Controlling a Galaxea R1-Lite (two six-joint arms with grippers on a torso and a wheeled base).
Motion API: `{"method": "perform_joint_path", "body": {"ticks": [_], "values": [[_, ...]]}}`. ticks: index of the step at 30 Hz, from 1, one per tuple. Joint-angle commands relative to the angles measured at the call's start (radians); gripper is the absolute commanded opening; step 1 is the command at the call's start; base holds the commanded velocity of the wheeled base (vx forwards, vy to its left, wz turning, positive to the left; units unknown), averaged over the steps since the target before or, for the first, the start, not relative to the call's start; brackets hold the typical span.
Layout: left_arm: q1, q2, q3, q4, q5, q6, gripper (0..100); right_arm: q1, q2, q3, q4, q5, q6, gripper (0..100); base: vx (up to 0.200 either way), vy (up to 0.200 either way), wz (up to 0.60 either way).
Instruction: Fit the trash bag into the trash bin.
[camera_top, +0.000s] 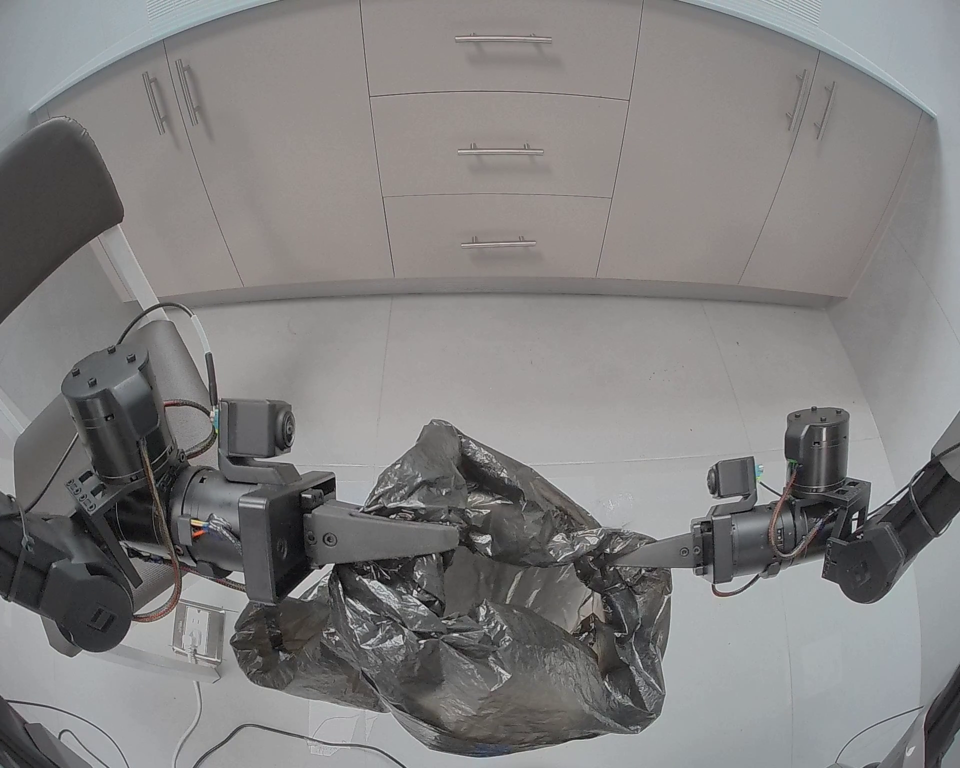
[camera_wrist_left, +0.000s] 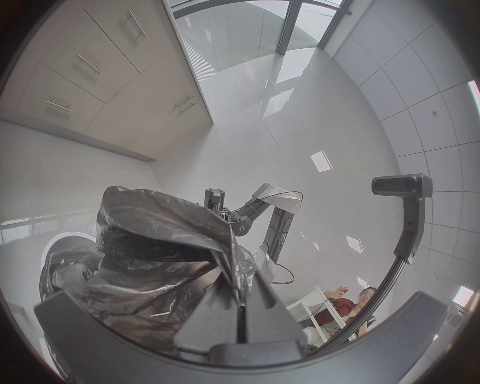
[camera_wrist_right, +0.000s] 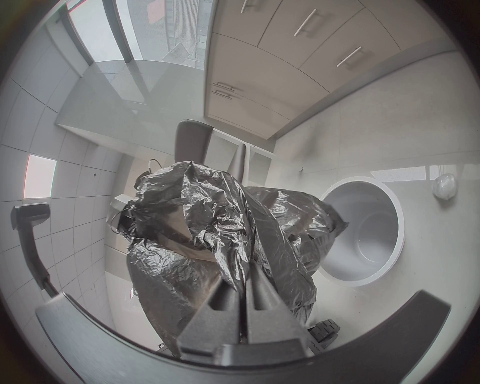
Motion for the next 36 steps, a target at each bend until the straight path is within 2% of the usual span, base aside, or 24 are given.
{"method": "perform_joint_path", "body": {"ticks": [1, 11, 14, 18, 22, 25, 31, 36], "values": [[-0.003, 0.005, 0.001, -0.002, 0.0, 0.0, 0, 0.015, 0.056, -0.012, 0.0, -0.022, -0.002, 0, 0.0, 0.0, 0.0], [0.003, 0.1, -0.004, -0.055, -0.001, 0.006, 0, -0.03, 0.08, -0.01, -0.002, -0.023, -0.005, 0, 0.0, 0.0, 0.0], [0.003, 0.171, -0.007, -0.132, 0.0, -0.002, 0, -0.059, 0.115, -0.013, -0.05, -0.022, -0.033, 0, 0.0, 0.0, 0.0], [0.006, 0.257, -0.007, -0.21, 0.002, -0.014, 0, -0.088, 0.154, -0.001, -0.112, -0.023, -0.028, 0, 0.0, 0.0, 0.0], [0.006, 0.312, -0.002, -0.288, 0.002, -0.06, 0, -0.105, 0.171, 0.011, -0.135, -0.023, -0.034, 0, 0.0, 0.0, 0.0], [0.006, 0.392, -0.004, -0.439, 0.005, -0.143, 0, -0.113, 0.169, 0.014, -0.151, -0.026, -0.036, 0, 0.0, 0.0, 0.0], [0.008, 0.459, -0.01, -0.443, -0.001, -0.154, 0, -0.136, 0.143, 0.014, -0.152, -0.074, -0.037, 0, 0.0, 0.0, 0.0], [0.008, 0.487, -0.019, -0.443, -0.001, -0.155, 0, -0.162, 0.132, 0.019, -0.152, -0.081, -0.048, 0, 0.0, 0.0, 0.0]]}}
